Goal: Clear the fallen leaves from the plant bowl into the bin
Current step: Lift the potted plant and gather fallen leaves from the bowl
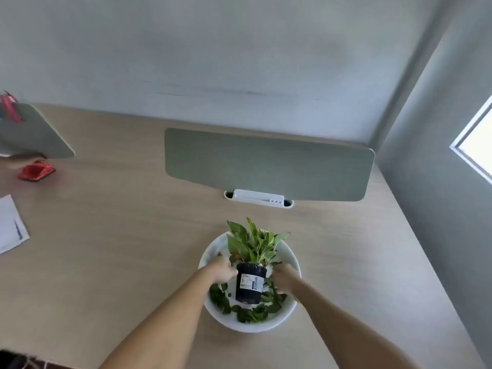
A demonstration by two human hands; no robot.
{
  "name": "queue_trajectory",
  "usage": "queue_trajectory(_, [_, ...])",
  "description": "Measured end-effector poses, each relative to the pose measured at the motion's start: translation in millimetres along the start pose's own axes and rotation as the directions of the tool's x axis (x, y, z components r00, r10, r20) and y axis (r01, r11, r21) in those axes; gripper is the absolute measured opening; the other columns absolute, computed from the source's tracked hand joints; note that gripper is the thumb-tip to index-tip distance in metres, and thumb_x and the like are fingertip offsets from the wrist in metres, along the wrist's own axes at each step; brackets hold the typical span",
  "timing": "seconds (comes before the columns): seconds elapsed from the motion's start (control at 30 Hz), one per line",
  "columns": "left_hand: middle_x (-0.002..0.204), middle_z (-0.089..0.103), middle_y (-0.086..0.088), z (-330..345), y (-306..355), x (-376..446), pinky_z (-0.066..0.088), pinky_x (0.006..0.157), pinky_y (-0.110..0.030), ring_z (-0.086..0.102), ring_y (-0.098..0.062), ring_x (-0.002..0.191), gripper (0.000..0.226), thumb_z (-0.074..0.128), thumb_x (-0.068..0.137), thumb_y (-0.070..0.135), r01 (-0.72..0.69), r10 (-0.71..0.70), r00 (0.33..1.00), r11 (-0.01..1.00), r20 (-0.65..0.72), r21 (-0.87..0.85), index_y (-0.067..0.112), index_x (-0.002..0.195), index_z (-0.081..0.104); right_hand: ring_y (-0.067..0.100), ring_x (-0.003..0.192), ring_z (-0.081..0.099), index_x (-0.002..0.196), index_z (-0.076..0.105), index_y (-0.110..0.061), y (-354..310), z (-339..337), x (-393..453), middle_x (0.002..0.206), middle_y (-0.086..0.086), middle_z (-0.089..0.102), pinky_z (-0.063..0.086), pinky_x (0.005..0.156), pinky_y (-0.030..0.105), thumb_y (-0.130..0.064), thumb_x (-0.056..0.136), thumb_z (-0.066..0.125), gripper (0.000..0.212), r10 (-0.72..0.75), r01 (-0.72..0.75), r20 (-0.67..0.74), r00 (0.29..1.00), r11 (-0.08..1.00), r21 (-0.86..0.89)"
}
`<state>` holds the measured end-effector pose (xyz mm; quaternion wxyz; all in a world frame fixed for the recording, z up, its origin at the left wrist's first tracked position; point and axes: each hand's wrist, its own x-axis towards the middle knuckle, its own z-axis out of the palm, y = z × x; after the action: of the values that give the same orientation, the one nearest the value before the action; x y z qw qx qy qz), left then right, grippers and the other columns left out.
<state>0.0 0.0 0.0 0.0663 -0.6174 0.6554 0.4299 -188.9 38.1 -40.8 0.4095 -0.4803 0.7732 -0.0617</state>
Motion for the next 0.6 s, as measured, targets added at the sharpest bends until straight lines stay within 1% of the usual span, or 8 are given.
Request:
queue_trajectory(0.07, [0.113,0.061,-0.019,10,2,0,0.042,0.082,-0.031,0.055,-0.020,0.093,0.042,0.050,0.092,0.033,0.042,-0.040,0.999,0.997,0.032,-0.059,0.001,0.119,0.055,0.025,0.083,0.056,0.075,0.051,-0.018,5,9,5,0.089,0.009,0.056,0.055,0.088,0.040,-0.017,0.088,0.045,0.014,0.028,-0.031,0.042,0.999,0.996,0.087])
queue_trajectory(0.13, [0.123,0.062,-0.013,20,1,6,0.046,0.084,-0.030,0.059,-0.023,0.104,0.050,0.056,0.087,0.035,0.050,-0.044,0.998,0.990,0.051,-0.134,0.005,0.127,0.052,0.025,0.076,0.055,0.070,0.052,-0.017,8,17,10,0.080,0.008,0.056,0.053,0.075,0.037,-0.017,0.081,0.049,0.011,0.016,-0.032,0.095,0.995,0.985,0.169])
queue_trajectory(0.2, [0.123,0.063,-0.009,22,2,6,0.049,0.085,-0.031,0.060,-0.025,0.109,0.050,0.061,0.084,0.034,0.049,-0.038,0.998,0.979,0.058,-0.197,0.009,0.127,0.054,0.026,0.070,0.052,0.075,0.059,-0.011,12,23,12,0.072,0.009,0.055,0.049,0.066,0.040,-0.020,0.072,0.049,0.013,0.007,-0.036,0.111,0.994,0.964,0.264])
queue_trajectory(0.27, [0.121,0.063,-0.008,20,6,4,0.050,0.085,-0.034,0.061,-0.025,0.109,0.045,0.063,0.084,0.026,0.030,-0.020,0.999,0.960,0.038,-0.277,0.010,0.126,0.054,0.027,0.068,0.057,0.081,0.065,-0.008,9,19,3,0.071,0.008,0.064,0.052,0.068,0.043,-0.021,0.070,0.049,0.023,-0.015,-0.004,0.056,0.998,0.947,0.320])
queue_trajectory(0.37, [0.110,0.062,-0.008,8,7,6,0.048,0.076,-0.032,0.059,-0.024,0.097,0.037,0.067,0.083,0.011,-0.026,0.032,0.999,0.918,0.009,-0.396,0.007,0.118,0.055,0.027,0.078,0.068,0.096,0.067,-0.015,1,8,-7,0.085,0.006,0.075,0.054,0.070,0.036,-0.021,0.074,0.052,0.027,-0.060,0.081,-0.074,0.995,0.939,0.335])
queue_trajectory(0.47, [0.111,0.064,-0.007,-9,7,7,0.048,0.067,-0.029,0.057,-0.019,0.080,0.040,0.075,0.076,0.008,-0.085,0.067,0.996,0.873,-0.054,-0.480,0.012,0.110,0.053,0.020,0.090,0.068,0.115,0.057,-0.016,-17,-6,-13,0.104,-0.001,0.071,0.053,0.069,0.028,-0.019,0.080,0.055,0.035,-0.130,0.177,-0.157,0.979,0.923,0.343])
queue_trajectory(0.5, [0.110,0.065,-0.006,-13,7,8,0.050,0.068,-0.030,0.059,-0.018,0.080,0.043,0.077,0.073,0.007,-0.110,0.074,0.993,0.866,-0.092,-0.489,0.012,0.110,0.054,0.018,0.089,0.067,0.117,0.055,-0.015,-23,-10,-13,0.105,-0.003,0.068,0.052,0.065,0.025,-0.016,0.082,0.055,0.035,-0.152,0.206,-0.176,0.973,0.914,0.349])
queue_trajectory(0.6, [0.105,0.067,-0.003,-18,3,15,0.054,0.088,-0.037,0.065,-0.023,0.099,0.051,0.079,0.066,0.004,-0.136,0.047,0.982,0.847,-0.182,-0.514,0.013,0.111,0.058,0.017,0.079,0.066,0.115,0.052,-0.013,-38,-18,-17,0.103,-0.005,0.065,0.048,0.061,0.025,-0.006,0.082,0.052,0.034,-0.185,0.252,-0.222,0.957,0.910,0.329])
